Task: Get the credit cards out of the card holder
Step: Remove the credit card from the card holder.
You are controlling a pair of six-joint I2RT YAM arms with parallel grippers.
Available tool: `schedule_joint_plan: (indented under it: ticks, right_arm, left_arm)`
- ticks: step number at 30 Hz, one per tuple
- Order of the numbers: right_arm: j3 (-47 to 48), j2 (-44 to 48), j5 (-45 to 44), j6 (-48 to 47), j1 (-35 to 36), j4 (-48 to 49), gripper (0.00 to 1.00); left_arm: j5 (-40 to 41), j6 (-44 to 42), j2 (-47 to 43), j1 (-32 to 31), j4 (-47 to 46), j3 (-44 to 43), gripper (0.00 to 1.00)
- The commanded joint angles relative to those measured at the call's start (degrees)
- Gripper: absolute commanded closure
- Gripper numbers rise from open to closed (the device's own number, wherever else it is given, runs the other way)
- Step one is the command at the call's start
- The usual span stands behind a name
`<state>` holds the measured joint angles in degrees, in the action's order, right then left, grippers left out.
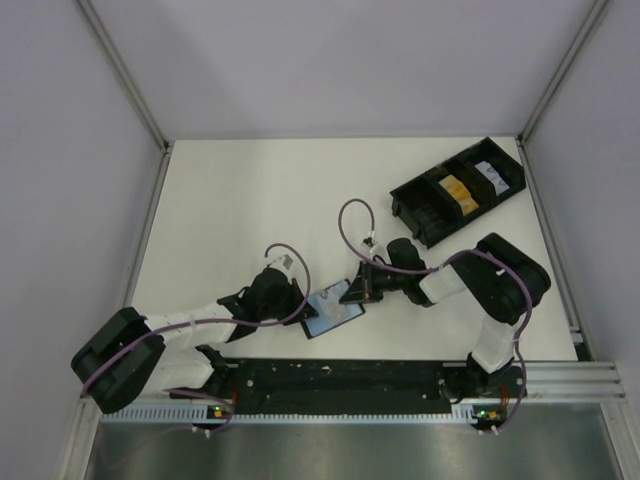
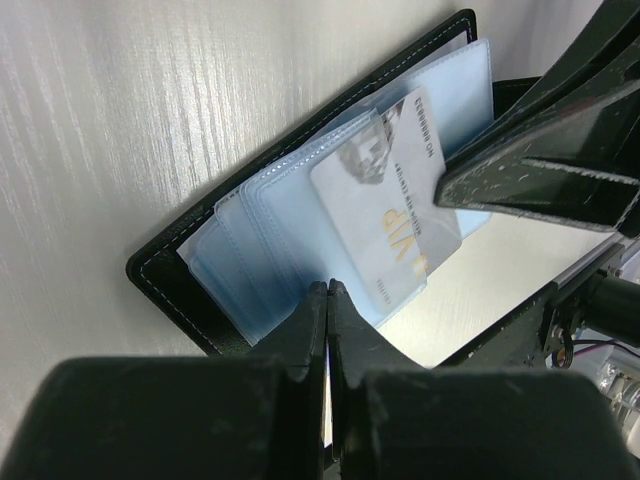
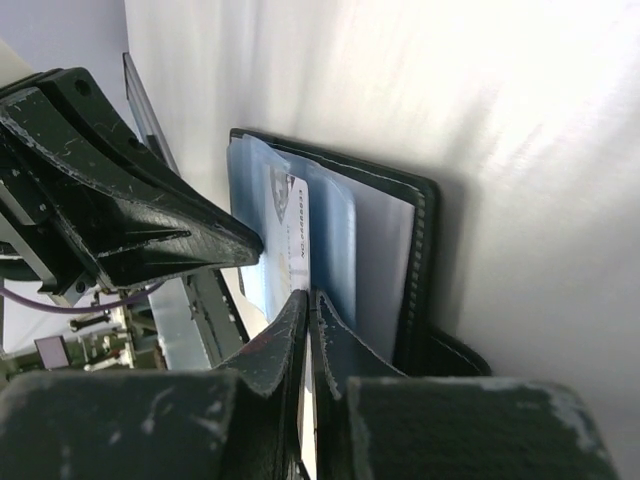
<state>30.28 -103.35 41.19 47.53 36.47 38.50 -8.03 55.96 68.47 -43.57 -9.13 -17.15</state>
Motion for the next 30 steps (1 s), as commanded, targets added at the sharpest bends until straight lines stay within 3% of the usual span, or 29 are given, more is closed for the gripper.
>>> schedule_joint_plan:
  ticks: [1, 6, 8, 11, 19, 24, 28, 30]
  right_arm:
    - [-1.2, 3.6, -0.2, -2.7, -2.8, -1.0, 1.00]
    - [-0.1, 2.9, 1.6, -2.9, -2.8, -1.1, 0.98]
    - [0.6, 2.4, 2.8, -3.1, -2.5, -1.1, 0.85]
    - [2.6, 1.6, 3.5, -4.1, -2.2, -3.0, 0.78]
    - [7.7, -0.8, 4.7, -7.4, -1.3, -9.5, 0.76]
    - [9.2, -2.4, 5.5, -8.8, -0.7, -12.0, 0.80]
    - [8.5, -0.6, 5.0, -10.0, -1.0, -14.1, 1.00]
    - [7.5, 1.3, 4.5, -10.1, -1.9, -14.2, 1.00]
  left_arm:
    - [2.0, -0.5, 0.2, -0.2, 2.9, 1.9, 1.00]
    - [1.6, -0.8, 0.2, -0.2, 3.0, 1.5, 1.00]
    - [1.6, -0.9, 0.4, -0.3, 3.0, 1.3, 1.00]
    - [1.5, -1.0, 0.4, -0.2, 3.0, 1.2, 1.00]
    - [1.3, -1.6, 0.7, -0.2, 2.8, 1.2, 1.00]
    - [1.4, -1.6, 0.7, -0.2, 2.8, 1.2, 1.00]
    - [1.6, -1.5, 0.4, -0.2, 2.9, 1.4, 1.00]
    - [1.6, -1.5, 0.2, -0.2, 3.0, 1.6, 1.00]
